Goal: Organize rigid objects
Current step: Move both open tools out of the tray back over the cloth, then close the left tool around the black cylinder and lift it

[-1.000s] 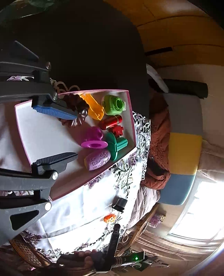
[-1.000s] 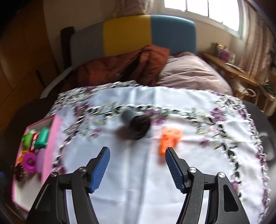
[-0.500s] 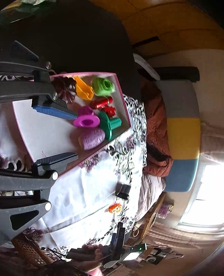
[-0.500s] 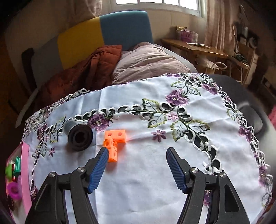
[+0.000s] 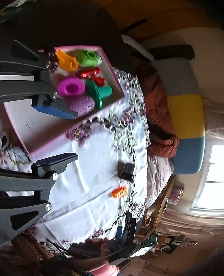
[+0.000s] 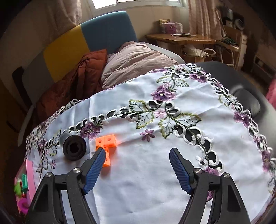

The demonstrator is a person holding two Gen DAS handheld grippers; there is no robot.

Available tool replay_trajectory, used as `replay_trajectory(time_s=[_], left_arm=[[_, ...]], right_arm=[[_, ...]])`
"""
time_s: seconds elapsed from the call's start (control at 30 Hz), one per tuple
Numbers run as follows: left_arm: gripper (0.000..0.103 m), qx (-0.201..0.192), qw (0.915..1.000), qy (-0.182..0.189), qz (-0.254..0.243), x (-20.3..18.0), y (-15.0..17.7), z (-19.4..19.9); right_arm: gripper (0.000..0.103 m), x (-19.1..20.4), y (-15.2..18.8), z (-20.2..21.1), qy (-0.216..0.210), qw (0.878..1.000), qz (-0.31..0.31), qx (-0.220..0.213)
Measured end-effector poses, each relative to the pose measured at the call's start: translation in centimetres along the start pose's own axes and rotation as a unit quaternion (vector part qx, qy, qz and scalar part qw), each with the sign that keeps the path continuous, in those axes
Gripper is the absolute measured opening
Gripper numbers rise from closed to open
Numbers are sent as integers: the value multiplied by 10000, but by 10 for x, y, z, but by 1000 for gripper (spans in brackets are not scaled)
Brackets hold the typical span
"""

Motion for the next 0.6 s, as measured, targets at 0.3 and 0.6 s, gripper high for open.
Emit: replay_trajectory(time_s=[0.3, 0.6], left_arm=[[52, 191, 9986, 497, -54, -44, -29, -49], [82, 337, 9948, 935, -226, -86, -69, -133]], right_arm=[[78, -10, -5, 2, -119, 9986, -516, -4], [80, -7, -2, 0, -329, 9967, -723, 141]])
Point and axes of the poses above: each gripper's, at about its wrist camera, not at the fingertips, and z roughly against the way its jaws point, x to its left, y to its underside, the point moved 10 cm from there along -z, roughly the way its jaws point, and after that the axes turned 11 degrees about -x, right-handed, at the moved point
